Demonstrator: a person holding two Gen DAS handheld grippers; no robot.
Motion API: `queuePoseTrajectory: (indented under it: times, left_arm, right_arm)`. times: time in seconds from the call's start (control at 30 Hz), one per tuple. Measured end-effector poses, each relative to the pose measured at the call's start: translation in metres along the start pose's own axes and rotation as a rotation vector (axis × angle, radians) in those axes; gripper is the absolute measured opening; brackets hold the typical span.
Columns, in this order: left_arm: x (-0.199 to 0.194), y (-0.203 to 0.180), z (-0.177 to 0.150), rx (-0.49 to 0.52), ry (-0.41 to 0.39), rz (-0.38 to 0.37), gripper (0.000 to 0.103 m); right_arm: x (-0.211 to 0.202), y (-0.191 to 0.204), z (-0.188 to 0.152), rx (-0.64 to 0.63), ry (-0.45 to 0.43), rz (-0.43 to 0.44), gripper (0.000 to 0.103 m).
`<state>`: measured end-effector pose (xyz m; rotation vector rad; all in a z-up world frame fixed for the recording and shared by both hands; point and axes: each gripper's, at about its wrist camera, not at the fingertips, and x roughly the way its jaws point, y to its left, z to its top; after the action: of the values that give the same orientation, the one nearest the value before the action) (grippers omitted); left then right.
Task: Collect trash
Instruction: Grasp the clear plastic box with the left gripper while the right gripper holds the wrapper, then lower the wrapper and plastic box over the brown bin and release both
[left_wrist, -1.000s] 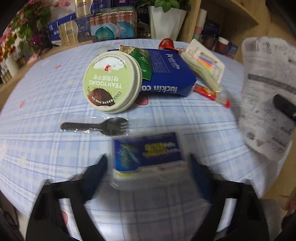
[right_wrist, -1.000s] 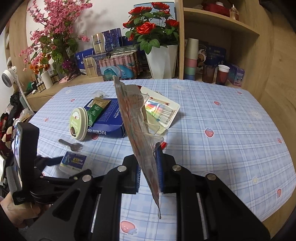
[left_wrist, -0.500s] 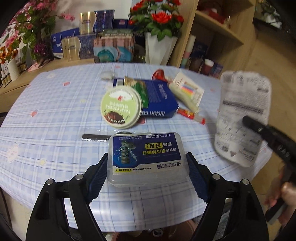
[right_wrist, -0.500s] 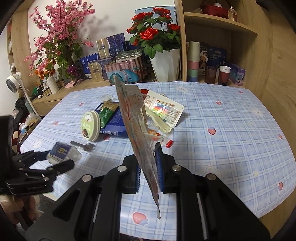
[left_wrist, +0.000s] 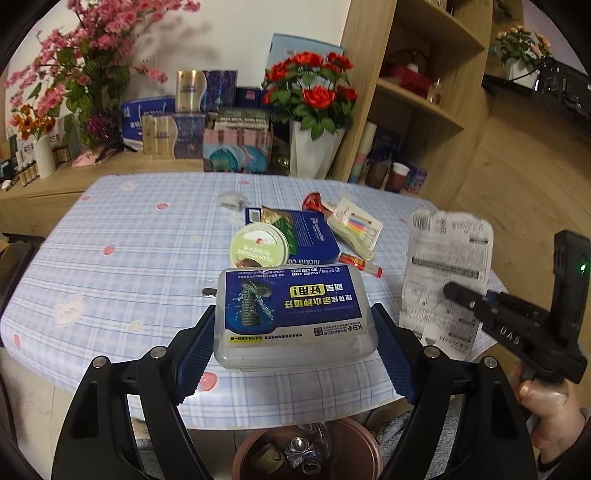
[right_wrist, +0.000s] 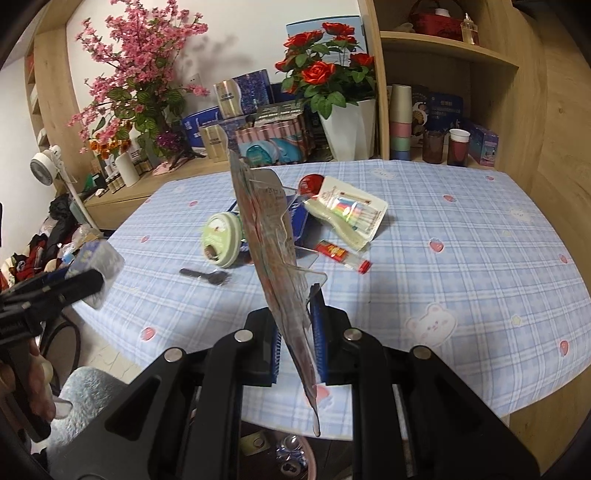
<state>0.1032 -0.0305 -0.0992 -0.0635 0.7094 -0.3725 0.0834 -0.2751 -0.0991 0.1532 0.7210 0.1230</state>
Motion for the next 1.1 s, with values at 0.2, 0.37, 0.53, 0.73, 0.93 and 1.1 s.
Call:
queuePoseTrajectory:
  times: [0.2, 0.37, 0.53, 0.73, 0.93, 1.1]
  left_arm:
    - [-0.033, 0.006, -0.008, -0.017, -0.031, 0.006, 0.079]
    - [-0.053, 0.008, -0.013, -0.022, -0.052, 0.004, 0.079]
    - [-0.07, 0.008, -0.02, -0.019, -0.069, 0.001, 0.079]
    - [-0.081, 0.009, -0.024, -0.018, -0.079, 0.0, 0.079]
    - [-0.084, 0.009, -0.025, -0.018, -0.085, 0.0, 0.079]
    - [-0.084, 0.009, -0.026, -0.017, -0.087, 0.002, 0.079]
  right_arm:
    - [-0.014, 0.013, -0.011, -0.001, 0.013, 0.035, 0.018]
    - [-0.026, 0.021, -0.023, 0.0, 0.026, 0.056, 0.018]
    - [-0.031, 0.027, -0.039, 0.012, 0.058, 0.079, 0.018]
    - [-0.03, 0.035, -0.06, 0.019, 0.111, 0.109, 0.018]
    - [-0.026, 0.046, -0.075, 0.02, 0.161, 0.147, 0.018]
    - [-0.019, 0.054, -0.084, 0.024, 0.207, 0.184, 0.019]
